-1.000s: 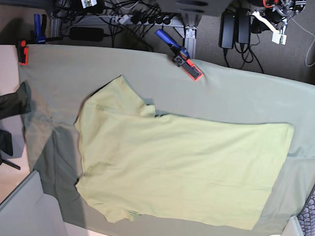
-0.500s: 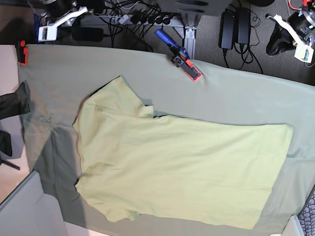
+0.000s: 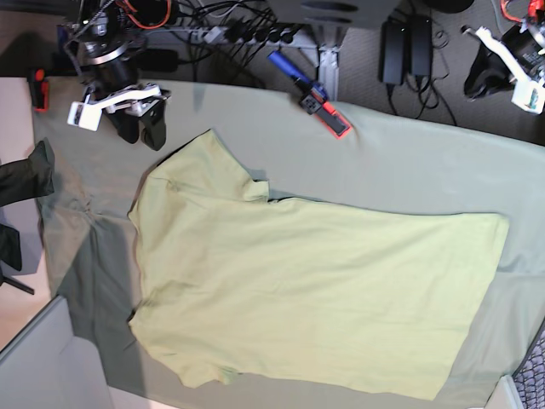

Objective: Fold the T-shirt properly
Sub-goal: 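Move both grippers down to the shirt's hem corners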

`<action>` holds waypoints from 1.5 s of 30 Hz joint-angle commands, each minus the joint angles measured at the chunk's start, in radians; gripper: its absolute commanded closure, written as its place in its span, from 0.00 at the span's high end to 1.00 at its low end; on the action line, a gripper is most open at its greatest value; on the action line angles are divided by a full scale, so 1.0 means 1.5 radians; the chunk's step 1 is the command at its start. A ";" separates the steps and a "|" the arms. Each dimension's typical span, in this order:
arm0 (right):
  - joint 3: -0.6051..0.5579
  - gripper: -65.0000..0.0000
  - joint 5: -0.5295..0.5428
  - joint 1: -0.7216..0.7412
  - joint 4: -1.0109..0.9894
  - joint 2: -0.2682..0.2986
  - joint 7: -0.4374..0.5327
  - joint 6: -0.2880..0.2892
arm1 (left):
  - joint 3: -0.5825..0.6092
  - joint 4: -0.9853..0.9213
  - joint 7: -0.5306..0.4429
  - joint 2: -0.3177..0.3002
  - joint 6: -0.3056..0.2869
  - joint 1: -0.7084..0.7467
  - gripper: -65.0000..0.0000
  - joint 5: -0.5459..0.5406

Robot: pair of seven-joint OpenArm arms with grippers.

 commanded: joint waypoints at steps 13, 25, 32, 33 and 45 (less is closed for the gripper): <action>-0.087 0.52 -0.017 0.111 -0.135 -0.065 0.011 -0.006 | -0.011 0.010 -0.015 -0.021 -0.005 0.009 0.31 -0.008; -0.110 0.00 -0.075 0.113 -0.134 -0.113 0.027 -0.006 | -0.058 0.009 -0.035 -0.045 0.080 -0.047 0.45 -0.010; -0.110 0.00 -0.126 0.112 -0.134 -0.114 0.027 -0.006 | -0.058 -0.019 -0.035 -0.090 0.154 -0.139 0.45 0.003; -0.110 0.00 -0.126 0.112 -0.134 -0.114 0.027 -0.006 | -0.058 -0.029 -0.034 -0.096 0.157 -0.155 0.45 0.003; -0.110 0.00 -0.127 0.112 -0.134 -0.114 0.027 -0.006 | -0.023 -0.312 -0.010 -0.121 0.152 -0.393 0.45 -0.066</action>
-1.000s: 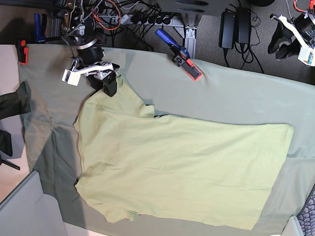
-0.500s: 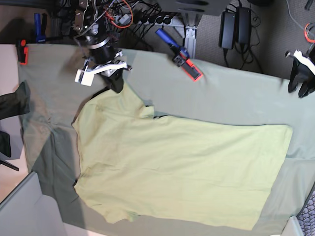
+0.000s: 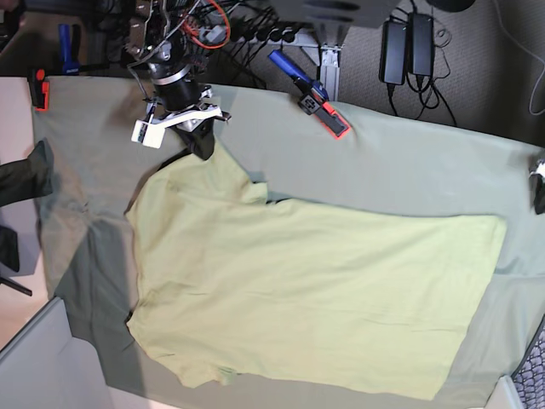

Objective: Fold the T-shirt properly
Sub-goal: 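Move both grippers down to the shirt's hem corners, then grasp the hem corners and fold them toward the collar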

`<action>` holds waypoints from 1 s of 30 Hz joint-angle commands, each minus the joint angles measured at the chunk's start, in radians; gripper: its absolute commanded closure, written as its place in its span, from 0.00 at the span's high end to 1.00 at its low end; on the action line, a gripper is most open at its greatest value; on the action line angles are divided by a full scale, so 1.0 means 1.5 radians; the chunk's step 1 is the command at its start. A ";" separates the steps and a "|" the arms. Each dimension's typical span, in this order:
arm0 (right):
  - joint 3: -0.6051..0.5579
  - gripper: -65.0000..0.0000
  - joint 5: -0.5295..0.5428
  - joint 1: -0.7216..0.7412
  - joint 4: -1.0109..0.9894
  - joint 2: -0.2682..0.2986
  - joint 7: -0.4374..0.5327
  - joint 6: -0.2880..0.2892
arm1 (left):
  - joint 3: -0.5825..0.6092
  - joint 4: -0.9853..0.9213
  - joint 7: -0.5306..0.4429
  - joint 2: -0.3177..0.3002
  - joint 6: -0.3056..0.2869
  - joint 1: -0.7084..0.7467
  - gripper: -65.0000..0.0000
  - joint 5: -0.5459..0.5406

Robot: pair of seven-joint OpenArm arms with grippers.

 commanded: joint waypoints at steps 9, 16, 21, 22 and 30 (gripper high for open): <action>0.000 0.00 -0.013 -0.003 0.005 0.002 -0.009 -0.005 | 0.076 -0.034 -0.001 0.010 -0.045 -0.092 0.45 -0.032; 0.000 0.00 -0.023 -0.004 0.005 0.002 -0.009 -0.005 | 0.119 -0.046 0.001 0.060 -0.046 -0.128 0.45 0.023; 0.000 0.00 -0.026 -0.004 0.005 0.002 -0.009 -0.005 | 0.119 -0.077 -0.011 0.076 -0.044 -0.139 0.39 0.024; 0.000 0.00 -0.030 -0.004 0.005 0.002 -0.009 -0.005 | 0.119 -0.080 -0.020 0.078 -0.044 -0.139 0.29 0.031; 0.003 0.00 -0.055 -0.004 0.006 0.002 -0.033 -0.005 | 0.119 -0.081 -0.018 0.067 -0.106 -0.138 0.00 0.089</action>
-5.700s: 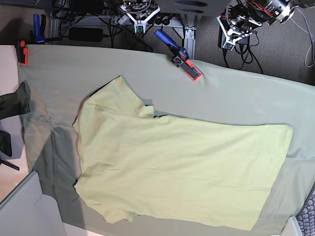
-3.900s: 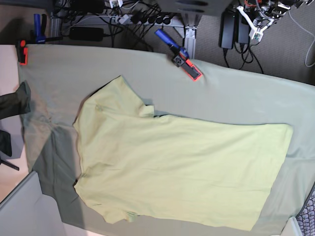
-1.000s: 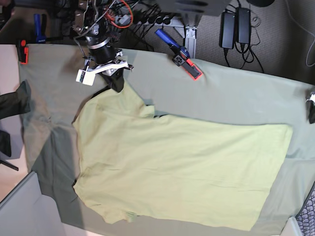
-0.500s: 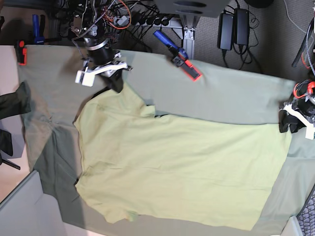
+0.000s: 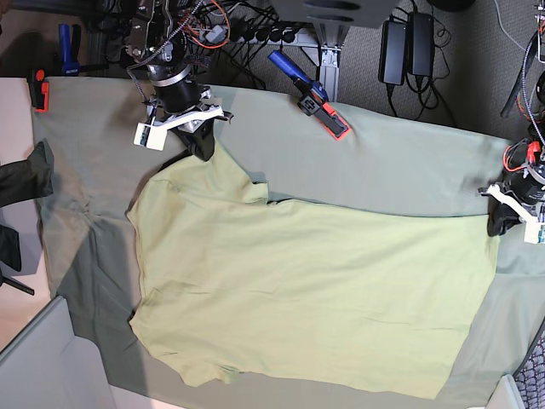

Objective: Fold the T-shirt properly
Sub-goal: 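Grasp the hem corners and fold them toward the collar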

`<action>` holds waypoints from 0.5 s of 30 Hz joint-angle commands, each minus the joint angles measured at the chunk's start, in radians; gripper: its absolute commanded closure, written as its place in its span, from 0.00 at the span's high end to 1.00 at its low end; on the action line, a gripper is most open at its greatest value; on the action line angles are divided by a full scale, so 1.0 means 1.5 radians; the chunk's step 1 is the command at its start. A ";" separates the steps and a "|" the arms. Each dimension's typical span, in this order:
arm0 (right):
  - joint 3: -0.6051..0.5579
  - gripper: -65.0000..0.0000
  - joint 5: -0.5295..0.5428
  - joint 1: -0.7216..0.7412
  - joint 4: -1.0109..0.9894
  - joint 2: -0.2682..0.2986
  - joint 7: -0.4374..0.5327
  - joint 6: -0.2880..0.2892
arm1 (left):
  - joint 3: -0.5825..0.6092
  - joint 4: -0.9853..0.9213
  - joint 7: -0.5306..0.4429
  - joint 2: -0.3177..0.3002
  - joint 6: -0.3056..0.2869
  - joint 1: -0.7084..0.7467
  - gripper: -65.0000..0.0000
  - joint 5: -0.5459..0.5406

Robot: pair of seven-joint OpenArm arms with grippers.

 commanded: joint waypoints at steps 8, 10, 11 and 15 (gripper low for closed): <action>0.052 0.00 0.059 -0.053 0.046 0.004 -0.073 0.025 | -0.017 0.006 0.008 -0.044 -0.120 0.035 0.00 -0.035; 0.063 0.00 0.072 -0.073 0.070 0.004 -0.083 0.025 | -0.035 0.007 0.008 -0.044 -0.130 0.047 0.00 -0.045; 0.067 0.00 0.078 -0.083 0.082 0.004 -0.085 0.025 | -0.046 0.007 0.008 -0.044 -0.142 0.054 0.00 -0.053; 0.079 0.00 0.081 -0.126 0.134 0.004 -0.090 0.025 | -0.084 0.009 0.013 -0.049 -0.197 0.081 0.00 -0.109</action>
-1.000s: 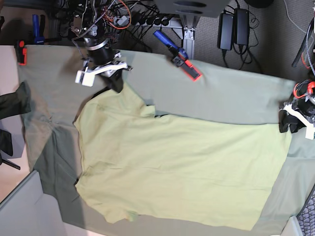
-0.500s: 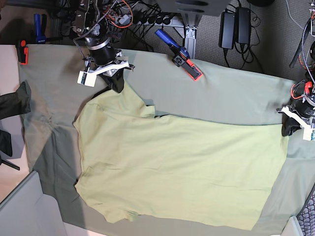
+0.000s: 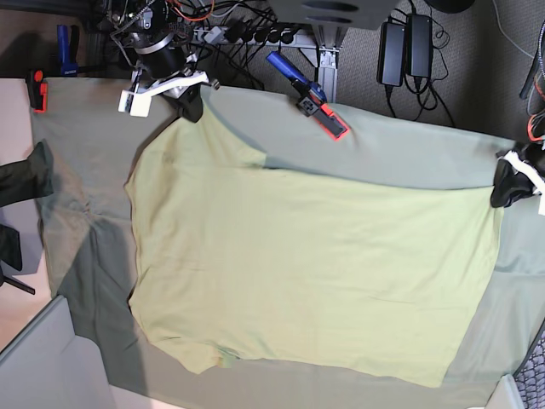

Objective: Fold the T-shirt properly
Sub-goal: 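Grasp the hem corners and fold them toward the collar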

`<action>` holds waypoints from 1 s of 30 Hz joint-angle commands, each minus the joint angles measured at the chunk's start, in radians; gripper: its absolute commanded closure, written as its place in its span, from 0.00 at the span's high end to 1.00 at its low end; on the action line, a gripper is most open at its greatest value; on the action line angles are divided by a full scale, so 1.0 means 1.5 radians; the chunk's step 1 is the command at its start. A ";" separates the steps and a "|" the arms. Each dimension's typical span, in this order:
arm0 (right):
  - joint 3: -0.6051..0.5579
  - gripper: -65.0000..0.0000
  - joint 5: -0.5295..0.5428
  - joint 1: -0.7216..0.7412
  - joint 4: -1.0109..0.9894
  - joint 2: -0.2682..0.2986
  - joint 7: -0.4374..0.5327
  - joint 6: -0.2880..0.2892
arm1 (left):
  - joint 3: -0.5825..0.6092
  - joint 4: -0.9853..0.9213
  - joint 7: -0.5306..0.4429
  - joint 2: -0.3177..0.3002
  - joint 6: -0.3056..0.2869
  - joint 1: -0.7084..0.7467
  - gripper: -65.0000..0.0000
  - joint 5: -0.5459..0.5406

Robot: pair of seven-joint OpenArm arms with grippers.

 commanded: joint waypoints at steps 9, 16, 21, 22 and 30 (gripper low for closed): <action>0.022 0.00 0.009 -0.043 0.090 0.004 0.010 0.013 | -0.012 0.039 -0.011 -0.022 -0.013 0.019 0.00 -0.068; 0.022 0.00 -0.030 0.047 0.094 0.004 -0.006 0.013 | -0.012 0.047 -0.003 -0.020 -0.013 -0.033 0.00 -0.069; 0.022 0.00 -0.042 0.136 0.072 0.004 -0.021 0.013 | -0.002 0.042 0.021 -0.009 -0.013 -0.074 0.00 -0.060; 0.022 0.00 -0.052 0.156 0.059 0.004 -0.021 0.013 | 0.003 0.040 0.020 -0.008 -0.013 -0.081 0.00 -0.049; 0.022 0.00 -0.073 0.293 -0.065 0.008 -0.018 0.013 | 0.020 -0.053 -0.001 -0.002 0.014 -0.163 0.00 0.020</action>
